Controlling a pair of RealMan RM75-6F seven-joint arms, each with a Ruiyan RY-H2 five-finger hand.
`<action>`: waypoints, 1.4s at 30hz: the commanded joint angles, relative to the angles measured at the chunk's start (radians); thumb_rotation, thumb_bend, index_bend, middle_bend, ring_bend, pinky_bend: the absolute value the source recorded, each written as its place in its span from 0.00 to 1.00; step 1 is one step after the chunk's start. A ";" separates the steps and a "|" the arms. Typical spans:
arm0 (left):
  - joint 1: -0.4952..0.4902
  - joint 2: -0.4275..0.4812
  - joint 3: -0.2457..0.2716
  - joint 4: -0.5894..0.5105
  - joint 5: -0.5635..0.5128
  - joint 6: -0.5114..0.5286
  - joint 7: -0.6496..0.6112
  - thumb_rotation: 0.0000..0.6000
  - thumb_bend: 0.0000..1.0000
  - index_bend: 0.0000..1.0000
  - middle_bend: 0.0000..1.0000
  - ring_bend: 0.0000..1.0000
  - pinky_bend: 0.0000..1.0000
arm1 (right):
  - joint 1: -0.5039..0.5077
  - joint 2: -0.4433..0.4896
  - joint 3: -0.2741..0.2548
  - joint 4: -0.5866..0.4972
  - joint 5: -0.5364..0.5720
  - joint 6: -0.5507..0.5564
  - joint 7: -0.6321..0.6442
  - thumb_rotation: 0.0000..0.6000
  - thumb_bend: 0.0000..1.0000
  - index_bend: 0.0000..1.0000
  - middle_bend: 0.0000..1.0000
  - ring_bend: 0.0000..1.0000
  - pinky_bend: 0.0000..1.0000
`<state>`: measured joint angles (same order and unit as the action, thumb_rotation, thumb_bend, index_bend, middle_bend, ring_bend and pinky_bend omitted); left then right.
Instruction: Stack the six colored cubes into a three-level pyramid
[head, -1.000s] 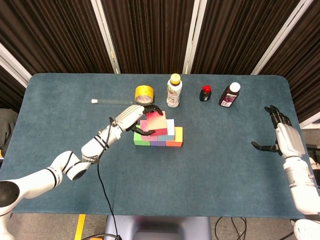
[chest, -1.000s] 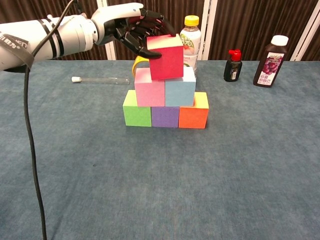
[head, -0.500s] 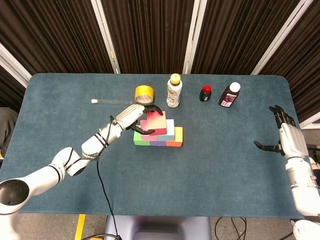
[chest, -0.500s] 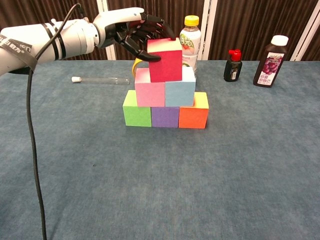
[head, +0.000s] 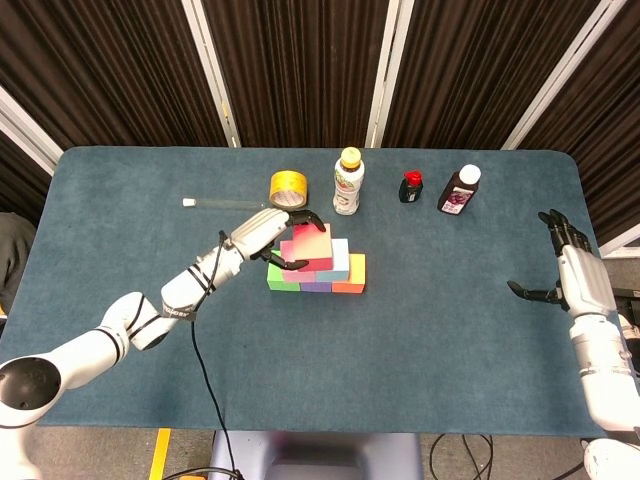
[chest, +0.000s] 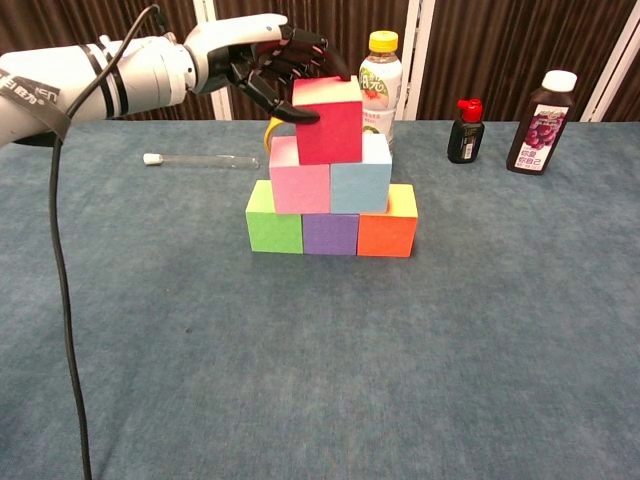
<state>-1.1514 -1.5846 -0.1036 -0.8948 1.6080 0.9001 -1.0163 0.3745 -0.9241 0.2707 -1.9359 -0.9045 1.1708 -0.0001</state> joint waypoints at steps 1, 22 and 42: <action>-0.001 0.000 0.003 0.000 -0.001 0.002 -0.001 1.00 0.31 0.38 0.41 0.39 0.36 | 0.000 -0.001 0.001 0.000 0.000 0.001 -0.001 1.00 0.27 0.03 0.06 0.00 0.13; -0.003 -0.004 0.014 0.000 -0.023 -0.002 0.037 1.00 0.32 0.32 0.32 0.33 0.34 | -0.002 -0.005 0.006 0.005 0.005 -0.003 0.000 1.00 0.27 0.03 0.06 0.00 0.13; 0.001 0.011 0.024 -0.029 -0.025 0.001 0.063 1.00 0.32 0.14 0.14 0.19 0.30 | 0.002 -0.011 0.011 0.009 0.010 -0.010 0.000 1.00 0.27 0.02 0.06 0.00 0.10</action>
<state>-1.1508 -1.5738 -0.0799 -0.9230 1.5829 0.9010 -0.9540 0.3767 -0.9352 0.2819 -1.9272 -0.8946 1.1612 -0.0001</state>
